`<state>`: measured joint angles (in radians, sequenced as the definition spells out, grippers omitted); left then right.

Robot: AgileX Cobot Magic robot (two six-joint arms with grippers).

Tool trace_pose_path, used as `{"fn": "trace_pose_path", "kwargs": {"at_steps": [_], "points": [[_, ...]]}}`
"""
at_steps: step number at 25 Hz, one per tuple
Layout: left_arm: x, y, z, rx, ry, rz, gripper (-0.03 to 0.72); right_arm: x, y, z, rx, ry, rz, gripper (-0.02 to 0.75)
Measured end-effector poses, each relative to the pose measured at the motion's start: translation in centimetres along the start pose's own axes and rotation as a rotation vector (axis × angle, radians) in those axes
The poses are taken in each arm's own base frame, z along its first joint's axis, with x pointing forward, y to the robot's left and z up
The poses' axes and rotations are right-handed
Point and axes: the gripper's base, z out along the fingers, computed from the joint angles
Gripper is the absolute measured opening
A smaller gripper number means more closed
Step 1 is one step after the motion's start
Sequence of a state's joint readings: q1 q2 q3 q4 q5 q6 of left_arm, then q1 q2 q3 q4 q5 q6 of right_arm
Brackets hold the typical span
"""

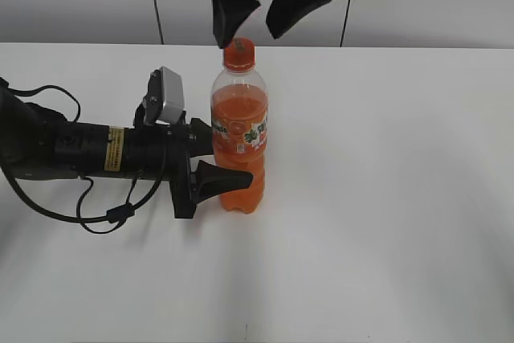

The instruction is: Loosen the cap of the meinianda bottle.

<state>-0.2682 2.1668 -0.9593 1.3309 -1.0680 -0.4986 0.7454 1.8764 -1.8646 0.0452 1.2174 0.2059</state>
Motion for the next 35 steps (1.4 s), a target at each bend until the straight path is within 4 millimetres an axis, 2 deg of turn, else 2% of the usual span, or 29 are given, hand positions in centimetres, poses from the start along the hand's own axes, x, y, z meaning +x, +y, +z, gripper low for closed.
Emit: {"fn": "trace_pose_path", "kwargs": {"at_steps": [4,18,20,26,35], "points": [[0.0,0.0,0.0,0.001,0.001,0.001,0.411,-0.2,0.3,1.4,0.003,0.024,0.048,0.461],[0.0,0.0,0.0,0.005,0.002,0.005,0.411,-0.4,0.1,3.2,0.034,0.051,0.080,0.458],[0.0,0.0,0.0,0.005,0.002,0.005,0.411,-0.5,0.1,3.3,0.034,0.051,0.081,0.434],[0.0,0.0,0.0,0.006,0.003,0.006,0.411,-0.9,0.2,2.8,0.030,0.029,0.079,0.278],[0.0,0.0,0.0,0.006,0.003,0.006,0.411,-0.9,0.2,2.8,0.029,0.029,0.013,0.278]]}}
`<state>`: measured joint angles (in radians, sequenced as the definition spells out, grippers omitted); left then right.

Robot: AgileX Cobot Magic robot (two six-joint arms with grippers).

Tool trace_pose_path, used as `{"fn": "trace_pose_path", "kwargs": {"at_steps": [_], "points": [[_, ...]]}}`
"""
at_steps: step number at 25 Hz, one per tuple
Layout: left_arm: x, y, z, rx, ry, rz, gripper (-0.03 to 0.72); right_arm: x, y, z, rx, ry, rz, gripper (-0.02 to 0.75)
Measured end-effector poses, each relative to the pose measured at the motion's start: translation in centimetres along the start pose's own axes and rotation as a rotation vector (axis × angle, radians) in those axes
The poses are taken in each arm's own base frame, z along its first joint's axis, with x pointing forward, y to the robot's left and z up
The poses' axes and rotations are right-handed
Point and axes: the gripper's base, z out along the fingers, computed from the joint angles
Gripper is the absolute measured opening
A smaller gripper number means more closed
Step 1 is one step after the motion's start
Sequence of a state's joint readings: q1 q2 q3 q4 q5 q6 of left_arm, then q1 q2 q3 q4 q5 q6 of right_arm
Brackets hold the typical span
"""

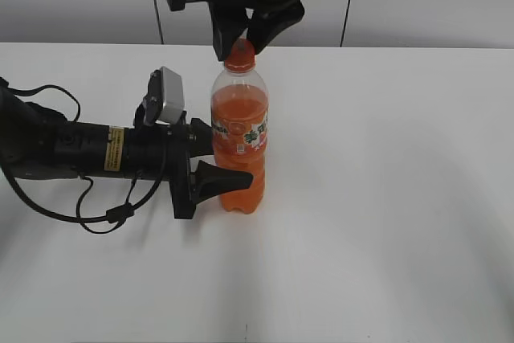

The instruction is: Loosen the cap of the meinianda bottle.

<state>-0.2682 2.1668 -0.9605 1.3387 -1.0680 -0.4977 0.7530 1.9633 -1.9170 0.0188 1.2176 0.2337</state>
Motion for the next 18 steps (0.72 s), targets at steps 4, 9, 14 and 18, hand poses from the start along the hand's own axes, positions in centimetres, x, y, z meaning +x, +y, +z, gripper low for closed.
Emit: {"fn": "trace_pose_path", "kwargs": {"at_steps": [4,9,14,18], "points": [[-0.01,-0.01,0.00,0.001,-0.001,0.000,0.411,0.01,0.06,-0.01,-0.007,0.001,-0.171,0.278],[0.00,-0.02,0.00,0.002,0.000,0.001,0.411,-0.02,0.16,-0.08,-0.016,-0.004,-0.562,0.275],[0.00,-0.02,0.00,0.002,0.000,0.001,0.411,-0.04,0.19,-0.18,-0.018,-0.009,-0.957,0.275],[0.00,-0.01,0.00,0.001,0.000,0.001,0.411,-0.02,0.21,-0.25,-0.020,-0.010,-1.145,0.274]]}}
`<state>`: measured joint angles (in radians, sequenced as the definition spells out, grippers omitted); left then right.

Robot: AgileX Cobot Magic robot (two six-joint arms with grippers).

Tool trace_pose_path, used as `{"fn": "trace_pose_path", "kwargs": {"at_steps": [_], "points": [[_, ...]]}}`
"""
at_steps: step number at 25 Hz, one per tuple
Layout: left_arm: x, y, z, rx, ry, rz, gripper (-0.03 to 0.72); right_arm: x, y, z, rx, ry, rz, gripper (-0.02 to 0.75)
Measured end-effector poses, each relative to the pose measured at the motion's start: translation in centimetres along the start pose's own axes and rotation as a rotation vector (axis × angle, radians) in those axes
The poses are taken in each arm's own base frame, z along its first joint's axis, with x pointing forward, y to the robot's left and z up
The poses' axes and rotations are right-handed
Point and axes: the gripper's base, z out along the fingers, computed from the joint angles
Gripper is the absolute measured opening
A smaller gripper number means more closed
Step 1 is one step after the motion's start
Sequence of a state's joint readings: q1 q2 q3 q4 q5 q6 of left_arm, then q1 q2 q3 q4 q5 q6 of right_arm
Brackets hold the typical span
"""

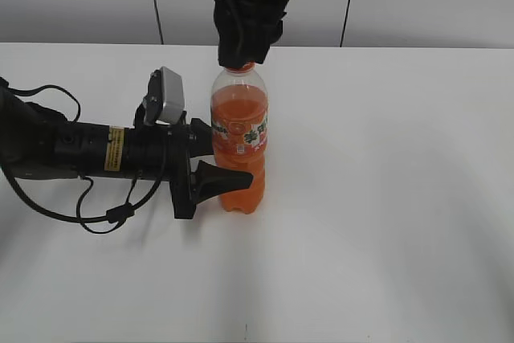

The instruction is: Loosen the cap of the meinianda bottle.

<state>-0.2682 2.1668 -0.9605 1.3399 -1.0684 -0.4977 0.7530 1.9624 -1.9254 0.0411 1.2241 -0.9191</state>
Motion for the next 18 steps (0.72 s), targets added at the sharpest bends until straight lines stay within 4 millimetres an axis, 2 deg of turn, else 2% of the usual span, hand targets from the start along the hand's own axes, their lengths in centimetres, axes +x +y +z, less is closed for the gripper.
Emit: {"fn": "trace_pose_path", "kwargs": {"at_steps": [9,11,15,18], "points": [[0.0,0.0,0.0,-0.001,0.000,0.001,0.410,0.0,0.0,0.0,0.000,0.000,-0.040,0.290],[0.0,0.0,0.0,-0.001,0.000,0.001,0.410,0.0,0.0,0.0,0.003,0.003,-0.040,0.335],[0.0,0.0,0.0,0.000,0.001,0.001,0.410,-0.1,0.1,-0.7,0.006,-0.021,-0.002,0.482],[0.0,0.0,0.0,0.000,0.001,0.001,0.410,-0.4,0.0,-2.2,0.024,-0.061,0.101,0.513]]}}
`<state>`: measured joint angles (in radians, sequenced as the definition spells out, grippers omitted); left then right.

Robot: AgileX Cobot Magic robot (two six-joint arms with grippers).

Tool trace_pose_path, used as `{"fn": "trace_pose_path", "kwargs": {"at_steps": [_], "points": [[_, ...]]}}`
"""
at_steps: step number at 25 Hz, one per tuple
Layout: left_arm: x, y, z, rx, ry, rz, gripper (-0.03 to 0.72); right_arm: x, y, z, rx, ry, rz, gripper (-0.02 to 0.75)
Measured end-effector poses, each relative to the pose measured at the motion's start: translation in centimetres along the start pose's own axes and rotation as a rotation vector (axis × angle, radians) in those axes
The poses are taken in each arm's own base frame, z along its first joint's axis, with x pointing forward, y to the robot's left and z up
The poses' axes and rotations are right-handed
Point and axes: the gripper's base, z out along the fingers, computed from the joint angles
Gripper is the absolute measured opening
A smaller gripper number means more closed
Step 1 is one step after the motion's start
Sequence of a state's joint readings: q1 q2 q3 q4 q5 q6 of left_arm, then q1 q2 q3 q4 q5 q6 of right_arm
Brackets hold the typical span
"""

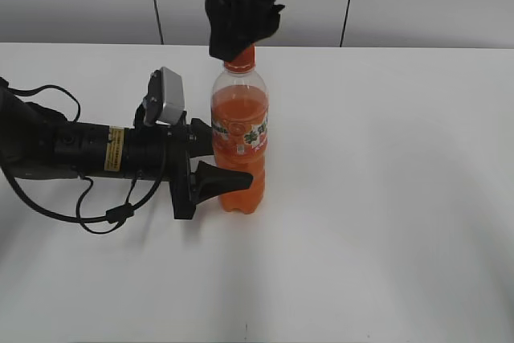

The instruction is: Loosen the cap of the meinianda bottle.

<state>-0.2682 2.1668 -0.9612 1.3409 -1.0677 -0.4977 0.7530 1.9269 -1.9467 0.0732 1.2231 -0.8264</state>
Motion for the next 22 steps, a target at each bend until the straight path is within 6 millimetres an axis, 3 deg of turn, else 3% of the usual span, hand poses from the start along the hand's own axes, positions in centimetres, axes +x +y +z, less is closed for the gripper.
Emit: {"fn": "trace_pose_path", "kwargs": {"at_steps": [2,8,10,22], "points": [[0.00,-0.01,0.00,0.001,0.000,0.000,0.410,-0.22,-0.15,-0.74,0.016,-0.018,0.163,0.519],[0.00,-0.01,0.00,0.001,0.000,0.000,0.410,-0.20,-0.43,-1.12,0.039,-0.027,0.881,0.523],[0.00,-0.01,0.00,0.001,0.000,0.000,0.410,-0.20,-0.43,-1.12,0.037,-0.030,1.010,0.523],[0.01,-0.01,0.00,0.001,0.001,0.001,0.410,0.00,-0.59,-0.87,0.061,-0.019,1.130,0.519]]}}
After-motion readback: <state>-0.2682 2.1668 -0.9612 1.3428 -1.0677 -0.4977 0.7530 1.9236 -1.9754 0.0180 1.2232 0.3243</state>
